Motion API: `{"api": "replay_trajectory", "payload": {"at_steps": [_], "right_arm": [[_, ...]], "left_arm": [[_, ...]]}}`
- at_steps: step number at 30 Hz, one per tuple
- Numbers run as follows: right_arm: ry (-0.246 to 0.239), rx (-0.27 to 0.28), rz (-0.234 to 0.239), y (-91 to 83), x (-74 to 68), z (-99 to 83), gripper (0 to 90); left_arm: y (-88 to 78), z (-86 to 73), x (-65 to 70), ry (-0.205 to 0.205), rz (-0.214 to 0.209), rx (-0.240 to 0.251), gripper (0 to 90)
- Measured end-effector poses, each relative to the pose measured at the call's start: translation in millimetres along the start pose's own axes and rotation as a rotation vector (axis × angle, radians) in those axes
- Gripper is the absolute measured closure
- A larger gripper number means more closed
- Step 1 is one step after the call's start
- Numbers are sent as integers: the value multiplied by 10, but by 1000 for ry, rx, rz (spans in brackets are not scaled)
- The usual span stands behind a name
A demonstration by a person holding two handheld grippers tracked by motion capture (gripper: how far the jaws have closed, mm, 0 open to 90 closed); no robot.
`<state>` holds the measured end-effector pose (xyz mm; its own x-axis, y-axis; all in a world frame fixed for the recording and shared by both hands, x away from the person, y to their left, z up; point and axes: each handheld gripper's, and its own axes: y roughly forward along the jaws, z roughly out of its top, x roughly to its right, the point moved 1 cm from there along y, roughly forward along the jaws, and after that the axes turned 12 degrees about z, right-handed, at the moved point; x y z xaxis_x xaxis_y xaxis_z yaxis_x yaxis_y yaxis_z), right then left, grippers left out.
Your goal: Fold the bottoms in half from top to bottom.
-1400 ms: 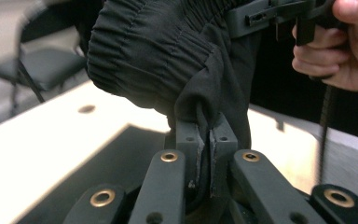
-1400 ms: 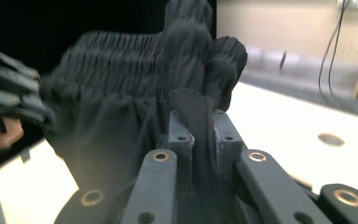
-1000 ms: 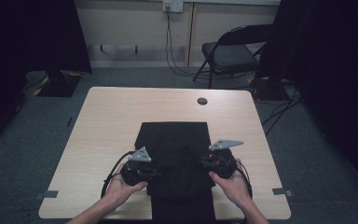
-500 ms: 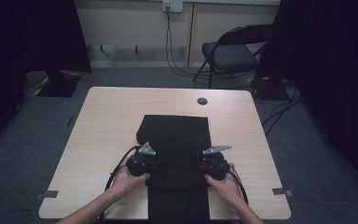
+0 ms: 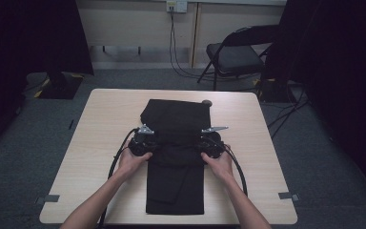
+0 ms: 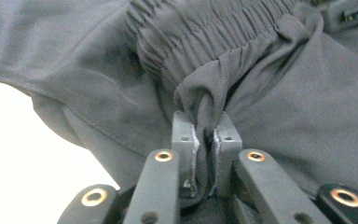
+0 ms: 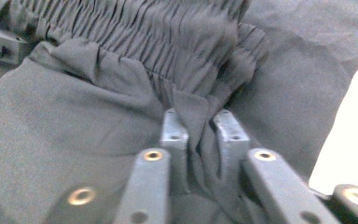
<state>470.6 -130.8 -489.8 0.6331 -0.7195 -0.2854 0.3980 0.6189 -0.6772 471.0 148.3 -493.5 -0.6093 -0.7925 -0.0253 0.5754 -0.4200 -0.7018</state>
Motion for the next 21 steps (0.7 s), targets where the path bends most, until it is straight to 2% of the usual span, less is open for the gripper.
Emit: {"api": "replay_trajectory", "payload": {"at_steps": [1, 2, 3, 4, 5, 6, 7, 9, 10, 12, 13, 14, 15, 16, 18, 19, 21], "right_arm": [[-8, -7, 5, -28, -11, -8, 655], [27, 26, 42, -100, 0, -38, 520], [29, 31, 62, -127, 3, -52, 491], [22, 45, 61, -151, -5, -57, 464], [22, 45, 61, -151, -5, -57, 464], [14, 54, 66, -171, -8, -47, 443], [11, 80, 68, -216, -5, 22, 410], [16, 119, 94, -262, 25, 126, 388], [16, 119, 94, -262, 25, 126, 388], [11, 127, 106, -268, 75, 238, 382], [20, 126, 90, -258, 110, 272, 382], [36, 130, 90, -248, 144, 290, 384], [57, 144, 99, -233, 184, 305, 398], [80, 149, 88, -186, 260, 309, 422], [98, 145, 88, -149, 295, 297, 426], [116, 124, 88, -62, 340, 262, 439], [132, 114, 93, 3, 348, 242, 436]], "left_arm": [[-31, -4, -1, -6, -18, -2, 767], [-66, -8, -6, -14, -30, 4, 669], [-96, -11, -11, -10, -38, 8, 652], [-147, -5, -46, -7, -52, 38, 631], [-147, -5, -46, -7, -52, 38, 612], [-163, 6, -86, -33, -53, 41, 612], [-176, 43, -142, -29, -42, 45, 542], [-201, 101, -200, -52, -36, 72, 504], [-201, 101, -200, -52, -36, 72, 498], [-192, 192, -248, -56, -71, 81, 487], [-181, 217, -265, -60, -78, 83, 486], [-164, 247, -286, -64, -60, 84, 489], [-139, 274, -316, -87, -51, 96, 489], [-85, 303, -337, -111, -63, 109, 513], [-49, 317, -329, -114, -61, 106, 531], [30, 333, -297, -107, -56, 87, 549], [84, 340, -283, -96, -40, 69, 557]]}}
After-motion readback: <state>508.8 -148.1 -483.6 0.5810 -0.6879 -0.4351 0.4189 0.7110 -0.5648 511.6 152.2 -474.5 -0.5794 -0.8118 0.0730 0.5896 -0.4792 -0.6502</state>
